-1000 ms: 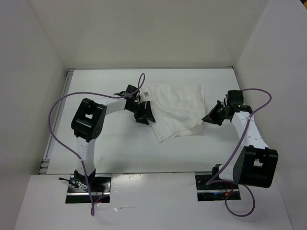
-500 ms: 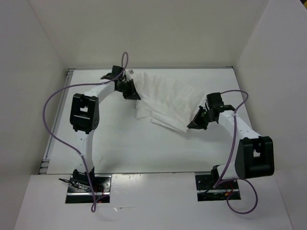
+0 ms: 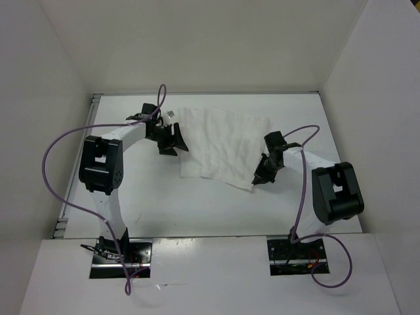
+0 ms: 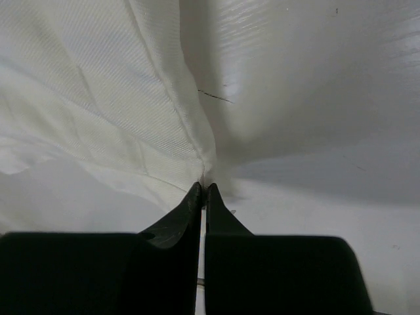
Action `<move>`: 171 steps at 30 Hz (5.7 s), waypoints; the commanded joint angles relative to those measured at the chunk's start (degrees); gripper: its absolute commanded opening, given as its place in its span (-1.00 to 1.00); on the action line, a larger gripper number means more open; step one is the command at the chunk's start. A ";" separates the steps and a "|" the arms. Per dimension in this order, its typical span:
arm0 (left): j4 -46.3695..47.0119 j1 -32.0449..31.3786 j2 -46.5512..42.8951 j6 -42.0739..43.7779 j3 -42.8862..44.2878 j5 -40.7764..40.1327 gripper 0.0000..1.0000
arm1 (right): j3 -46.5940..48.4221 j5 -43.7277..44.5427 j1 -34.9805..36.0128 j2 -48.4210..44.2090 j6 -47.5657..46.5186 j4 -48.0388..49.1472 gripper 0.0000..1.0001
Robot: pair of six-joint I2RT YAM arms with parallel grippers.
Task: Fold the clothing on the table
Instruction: Fold the skirt
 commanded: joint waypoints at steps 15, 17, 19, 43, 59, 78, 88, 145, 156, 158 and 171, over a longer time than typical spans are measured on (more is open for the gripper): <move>-0.33 -3.22 -14.78 -0.03 -17.85 -6.76 -0.05 | 6.43 4.36 1.44 4.95 -0.98 -1.86 -1.00; 1.16 -3.22 -13.20 -0.03 -17.85 -5.44 -0.13 | 6.43 4.36 1.44 4.95 -0.99 -1.86 -1.00; 1.86 -3.22 -11.36 -0.56 -17.85 -4.91 -0.16 | 6.43 5.06 1.44 4.95 -0.99 -1.86 -1.00; 1.69 -9.28 1.40 -1.00 -12.06 -9.92 -1.00 | 9.15 3.92 1.44 -1.02 0.07 -2.38 -1.00; -5.69 4.69 -4.59 1.03 33.89 3.43 -1.00 | 44.56 1.55 -7.61 1.07 -10.65 1.04 -1.00; -3.94 6.89 -20.12 2.34 17.23 11.26 -1.00 | 42.12 -4.42 -7.61 -7.35 -15.14 -3.88 -1.00; -7.18 7.50 -29.47 5.85 5.95 11.01 -1.00 | 29.44 -8.74 -7.61 -14.66 -14.52 -4.41 -1.00; -11.07 11.19 -32.10 4.72 -18.41 6.43 -0.92 | 12.48 -13.22 0.22 -10.54 -4.06 -15.22 -1.00; -2.89 11.19 -19.01 -1.17 -6.70 1.78 -0.88 | 28.30 -13.13 -3.57 1.68 -8.19 -9.68 -0.99; -2.88 11.19 -16.55 -1.18 -4.16 1.24 -0.88 | 30.50 -12.52 -4.09 3.53 -8.72 -8.19 -0.99; -13.68 11.19 -38.76 -0.12 -20.13 3.70 -0.88 | 14.34 -16.03 -2.79 -11.74 -7.14 -16.43 -0.99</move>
